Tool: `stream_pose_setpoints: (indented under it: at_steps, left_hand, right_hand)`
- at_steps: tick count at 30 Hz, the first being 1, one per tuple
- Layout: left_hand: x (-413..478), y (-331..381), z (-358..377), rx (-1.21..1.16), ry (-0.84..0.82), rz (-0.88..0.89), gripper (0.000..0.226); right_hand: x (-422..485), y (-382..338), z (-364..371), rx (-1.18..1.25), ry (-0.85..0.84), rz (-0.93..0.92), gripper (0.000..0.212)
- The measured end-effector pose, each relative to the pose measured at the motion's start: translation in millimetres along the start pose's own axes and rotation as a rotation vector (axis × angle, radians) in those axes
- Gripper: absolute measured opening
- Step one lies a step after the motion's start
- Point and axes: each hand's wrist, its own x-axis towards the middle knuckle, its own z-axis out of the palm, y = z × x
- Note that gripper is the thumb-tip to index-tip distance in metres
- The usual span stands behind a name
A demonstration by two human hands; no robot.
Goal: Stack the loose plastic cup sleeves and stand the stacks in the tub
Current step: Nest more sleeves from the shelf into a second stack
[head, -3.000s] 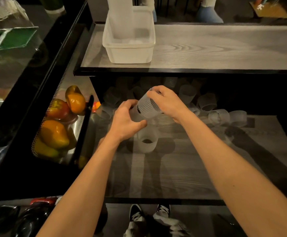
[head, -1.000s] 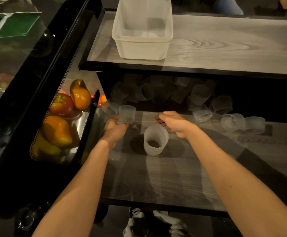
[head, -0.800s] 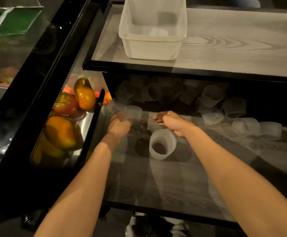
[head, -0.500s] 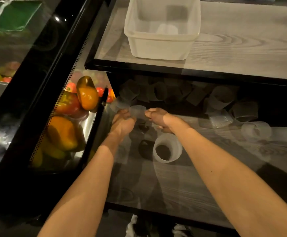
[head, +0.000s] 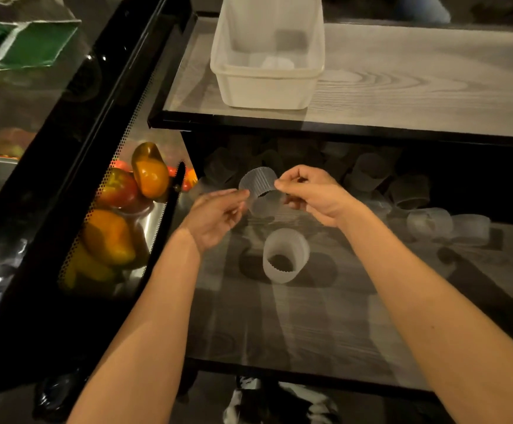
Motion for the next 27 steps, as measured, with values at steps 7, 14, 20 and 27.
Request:
stream_pose_setpoints:
  at_steps: [7,14,20,27]
  left_hand:
    - [-34,-2,14,0.234,-0.235,0.054,0.079]
    - [-52,-11,24,0.448,-0.336,0.113,0.073]
    - [-52,-12,21,0.444,-0.377,0.112,0.082]
    - [-39,-16,12,0.422,-0.183,0.123,0.063]
  right_hand:
    - [-48,3,-35,-0.030,-0.269,0.062,0.067]
    - [-73,5,-23,-0.598,-0.238,-0.003,0.074]
    - [-74,9,-8,-0.824,-0.183,-0.072,0.077]
    - [-61,0,-16,-1.174,-0.215,0.341,0.119]
